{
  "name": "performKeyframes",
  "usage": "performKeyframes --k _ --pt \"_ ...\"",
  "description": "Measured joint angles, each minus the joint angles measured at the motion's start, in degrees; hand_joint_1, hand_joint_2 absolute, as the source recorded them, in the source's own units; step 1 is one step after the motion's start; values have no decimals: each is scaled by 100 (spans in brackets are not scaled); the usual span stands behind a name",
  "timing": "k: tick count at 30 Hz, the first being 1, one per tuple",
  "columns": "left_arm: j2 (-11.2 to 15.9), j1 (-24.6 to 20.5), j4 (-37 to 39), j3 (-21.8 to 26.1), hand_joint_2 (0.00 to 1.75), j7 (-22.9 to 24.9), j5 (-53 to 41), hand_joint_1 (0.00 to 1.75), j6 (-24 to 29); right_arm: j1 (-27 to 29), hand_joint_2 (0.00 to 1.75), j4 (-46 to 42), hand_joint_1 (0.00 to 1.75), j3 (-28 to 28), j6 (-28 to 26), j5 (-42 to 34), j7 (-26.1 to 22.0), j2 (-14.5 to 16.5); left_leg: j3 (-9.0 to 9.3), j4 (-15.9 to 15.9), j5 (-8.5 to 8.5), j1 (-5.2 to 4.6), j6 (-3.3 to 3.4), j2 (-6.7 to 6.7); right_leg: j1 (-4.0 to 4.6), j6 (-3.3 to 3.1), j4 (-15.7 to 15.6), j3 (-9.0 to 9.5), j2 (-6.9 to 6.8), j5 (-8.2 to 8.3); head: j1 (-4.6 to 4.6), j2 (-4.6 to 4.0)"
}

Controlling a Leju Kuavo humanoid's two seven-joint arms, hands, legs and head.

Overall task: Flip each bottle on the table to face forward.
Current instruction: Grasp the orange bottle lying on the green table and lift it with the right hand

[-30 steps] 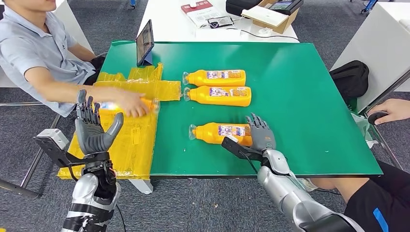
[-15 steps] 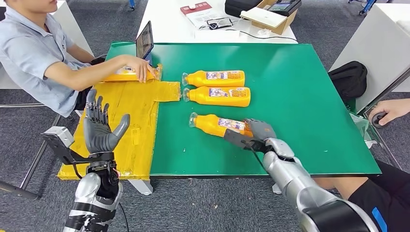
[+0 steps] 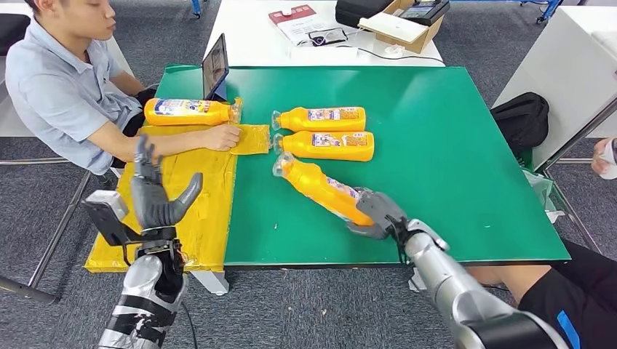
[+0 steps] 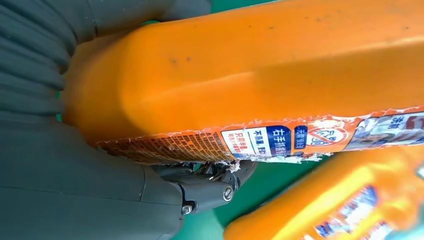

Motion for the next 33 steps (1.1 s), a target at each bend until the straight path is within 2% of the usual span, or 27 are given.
performKeyframes --k 2,6,10,14,20,27,33 --pt "-60 62 62 -9 175 -4 -196 0 206 284 175 -409 175 -129 -371 -446 -26 164 -12 0 1 0 0 -7 0 1 1 -10 -3 -3 -1 0" --pt "-240 310 268 -33 175 84 188 0 -54 823 175 -1450 175 -220 -936 -1050 135 431 -57 1 4 0 1 -14 0 1 4 -52 -6 -4 -2 0" --pt "-359 535 332 -96 175 140 573 0 -531 1243 175 -2250 175 -275 -1489 -1402 4 601 -77 1 4 -2 3 -30 -3 1 3 -63 -17 -6 2 0" --pt "-403 787 333 -418 175 210 582 0 -1057 1589 175 -2813 175 -195 -1816 -1252 5 716 -89 1 -1 -5 6 -30 -4 2 -1 -74 -16 -7 2 0" --pt "-410 964 284 -917 175 98 700 0 -1683 1783 175 -2977 175 320 -1964 -809 -58 834 -94 0 -1 -3 5 -30 -2 2 -1 -82 -16 -7 0 0" --pt "-425 949 233 -1035 175 177 863 0 -1812 1814 175 -2928 175 840 -2009 -549 -68 933 -93 -1 2 -1 4 -29 -2 2 1 -81 -17 -7 1 0" --pt "-504 812 339 -1033 175 363 1013 0 -1626 1764 175 -2506 175 1275 -2328 -433 -41 1136 -95 0 2 -1 4 -29 -2 2 1 -81 -18 -7 1 0"
